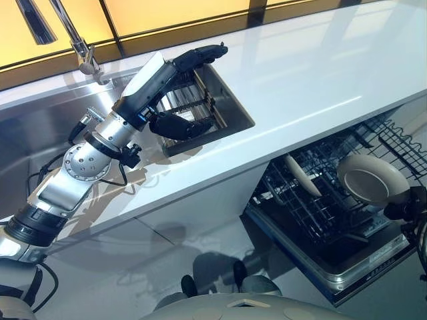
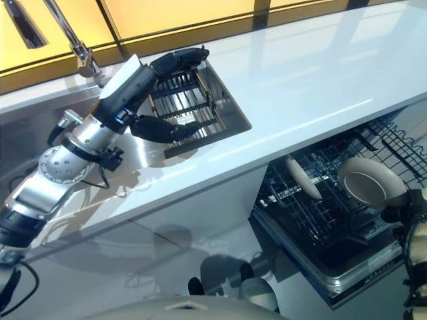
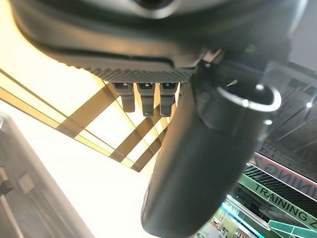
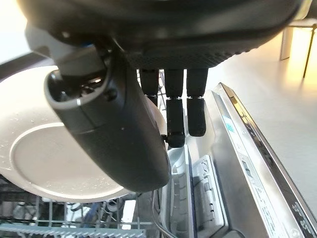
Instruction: Pick up plates and place into dishwasher.
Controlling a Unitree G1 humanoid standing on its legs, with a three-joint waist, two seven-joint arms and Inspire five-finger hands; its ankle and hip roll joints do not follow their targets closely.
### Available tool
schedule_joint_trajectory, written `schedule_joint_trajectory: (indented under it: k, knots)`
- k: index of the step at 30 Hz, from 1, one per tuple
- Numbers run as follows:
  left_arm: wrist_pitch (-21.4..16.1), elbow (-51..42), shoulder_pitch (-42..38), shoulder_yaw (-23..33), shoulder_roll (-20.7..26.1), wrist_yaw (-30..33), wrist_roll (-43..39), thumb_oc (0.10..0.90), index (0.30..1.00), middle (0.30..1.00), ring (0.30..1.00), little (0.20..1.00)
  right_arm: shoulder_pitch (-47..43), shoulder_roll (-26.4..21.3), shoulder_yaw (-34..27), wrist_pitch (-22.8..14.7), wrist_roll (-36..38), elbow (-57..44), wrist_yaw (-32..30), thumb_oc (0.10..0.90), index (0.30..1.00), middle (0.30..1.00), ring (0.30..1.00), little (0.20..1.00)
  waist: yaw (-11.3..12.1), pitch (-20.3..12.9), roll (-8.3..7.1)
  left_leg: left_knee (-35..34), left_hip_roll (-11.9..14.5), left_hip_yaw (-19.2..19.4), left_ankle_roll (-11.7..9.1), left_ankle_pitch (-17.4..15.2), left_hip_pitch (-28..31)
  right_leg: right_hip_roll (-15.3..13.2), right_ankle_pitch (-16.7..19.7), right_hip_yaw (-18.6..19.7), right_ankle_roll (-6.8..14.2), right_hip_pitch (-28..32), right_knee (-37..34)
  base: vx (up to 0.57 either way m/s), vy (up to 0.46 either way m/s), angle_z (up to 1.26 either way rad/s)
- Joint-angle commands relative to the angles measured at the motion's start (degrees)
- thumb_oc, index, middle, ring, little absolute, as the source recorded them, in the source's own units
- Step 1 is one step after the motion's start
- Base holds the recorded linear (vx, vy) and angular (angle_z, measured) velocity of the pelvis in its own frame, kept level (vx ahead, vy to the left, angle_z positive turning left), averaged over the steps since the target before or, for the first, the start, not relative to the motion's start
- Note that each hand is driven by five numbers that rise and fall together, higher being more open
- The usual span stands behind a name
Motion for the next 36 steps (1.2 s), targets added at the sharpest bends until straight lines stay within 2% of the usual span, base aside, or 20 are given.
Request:
schedule_joint_trajectory:
  k: [1, 8, 16, 22, 30, 34, 35, 36]
  knots:
    - [-2.44, -2.95, -11.98, 0.33, 1.39, 3.38, -4.59, 0.800, 0.900, 0.900, 0.900, 0.900, -9.02, -5.26, -0.36, 0.97, 0.55, 3.18, -6.77, 0.100, 0.300, 0.300, 0.300, 0.200, 1.16, 1.04, 1.04, 0.60, -1.25, -0.60, 0.76, -4.60, 0.20, 3.15, -0.95, -1.19, 3.42, -3.65, 4.55, -0.09, -0.024, 0.06]
    - [-2.56, -4.10, -13.84, -0.09, 1.68, 4.08, -4.90, 0.800, 0.900, 0.900, 0.900, 0.900, -12.51, -4.17, 1.34, 3.86, 2.98, 9.83, -6.89, 0.100, 0.300, 0.300, 0.300, 0.200, 1.81, 3.62, 2.35, 1.33, -1.30, -1.01, 0.55, -4.54, -1.08, 2.79, -1.41, -2.05, 2.97, -4.31, 4.93, -0.05, -0.019, 0.03]
    - [-2.49, -5.17, -15.03, -0.46, 1.32, 4.57, -4.94, 0.800, 0.900, 0.900, 0.900, 0.900, -14.17, -1.10, 3.11, 5.08, 4.65, 15.61, -8.07, 0.100, 0.300, 0.300, 0.300, 0.200, 2.58, 5.33, 3.75, 1.96, -1.33, -1.43, 0.26, -4.65, -1.87, 2.30, -1.81, -3.32, 2.48, -4.33, 4.89, -0.02, -0.011, 0.06]
    - [-2.39, -5.38, -16.03, -0.87, 0.69, 5.58, -5.07, 0.800, 0.900, 0.900, 0.900, 0.900, -16.33, 0.97, 5.74, 4.43, 5.33, 17.65, -7.44, 0.100, 0.300, 0.300, 0.300, 0.200, 2.94, 6.03, 5.06, 1.87, -1.44, -1.61, -0.04, -4.47, -1.87, 2.04, -2.02, -4.02, 2.18, -3.96, 4.57, -0.01, 0.022, 0.03]
    - [-1.99, -5.69, -15.72, -0.60, -0.43, 5.67, -4.93, 0.800, 0.900, 0.900, 0.900, 0.900, -15.75, 3.16, 7.01, 3.42, 5.26, 16.78, -5.03, 0.100, 0.300, 0.300, 0.300, 0.200, 3.12, 5.53, 4.59, 1.47, -1.49, -1.59, -0.01, -4.56, -1.18, 2.06, -2.21, -4.39, 2.12, -3.44, 4.50, 0.00, 0.012, 0.02]
    - [-1.60, -5.62, -15.48, -0.40, -1.29, 5.09, -4.66, 0.800, 0.900, 0.900, 0.900, 0.900, -14.73, 4.30, 7.40, 1.08, 4.61, 17.17, -4.02, 0.100, 0.300, 0.300, 0.300, 0.200, 3.11, 5.00, 3.91, 1.33, -1.42, -1.31, 0.16, -4.77, -0.33, 2.20, -2.15, -4.15, 2.14, -2.73, 4.27, 0.01, 0.022, 0.00]
    - [-1.56, -5.79, -15.16, -0.25, -1.50, 5.38, -4.53, 0.800, 0.900, 0.900, 0.900, 0.900, -13.82, 4.38, 7.32, 0.27, 4.41, 16.01, -4.13, 0.800, 0.900, 0.900, 0.900, 0.900, 2.90, 4.71, 3.58, 1.27, -1.39, -1.07, 0.21, -4.84, 0.05, 2.26, -2.12, -3.99, 2.19, -2.40, 4.13, 0.02, 0.041, 0.00]
    - [-1.50, -5.82, -15.03, -0.16, -1.62, 5.39, -4.44, 0.800, 0.900, 0.900, 0.900, 0.900, -13.48, 4.45, 7.25, 0.28, 4.42, 15.30, -4.16, 0.800, 0.900, 0.900, 0.900, 0.900, 2.79, 4.61, 3.46, 1.22, -1.38, -1.00, 0.22, -4.86, 0.21, 2.30, -2.10, -3.92, 2.20, -2.32, 4.11, 0.03, 0.058, 0.00]
